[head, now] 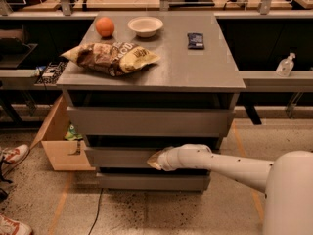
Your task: Close middle drawer
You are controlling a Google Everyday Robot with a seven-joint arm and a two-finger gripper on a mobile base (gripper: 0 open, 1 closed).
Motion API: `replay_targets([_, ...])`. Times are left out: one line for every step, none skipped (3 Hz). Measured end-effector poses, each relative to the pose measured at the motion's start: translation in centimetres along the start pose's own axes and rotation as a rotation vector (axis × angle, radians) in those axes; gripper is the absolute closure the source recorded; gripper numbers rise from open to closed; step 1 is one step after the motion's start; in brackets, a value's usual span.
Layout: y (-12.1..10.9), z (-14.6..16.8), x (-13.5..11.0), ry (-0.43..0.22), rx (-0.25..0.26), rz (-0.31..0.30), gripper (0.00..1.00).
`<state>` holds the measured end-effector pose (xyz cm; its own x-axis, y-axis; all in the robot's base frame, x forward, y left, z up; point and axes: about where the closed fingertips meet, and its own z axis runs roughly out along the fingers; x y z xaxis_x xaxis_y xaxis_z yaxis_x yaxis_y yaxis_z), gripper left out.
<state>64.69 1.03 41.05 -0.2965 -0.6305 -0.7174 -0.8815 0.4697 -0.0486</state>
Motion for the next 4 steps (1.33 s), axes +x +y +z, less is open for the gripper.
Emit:
replay_targets([-0.3, 0.3, 0.4, 0.001, -0.012, 0.015, 1.0])
replay_targets([0.1, -0.3, 2.6, 0.034, -0.017, 0.059, 1.0])
replay_targets([0.3, -2.6, 6.9, 0.089, 0.008, 0.167, 1.0])
replay_targets([-0.3, -6.2, 11.2, 0.135, 0.065, 0.294, 1.0])
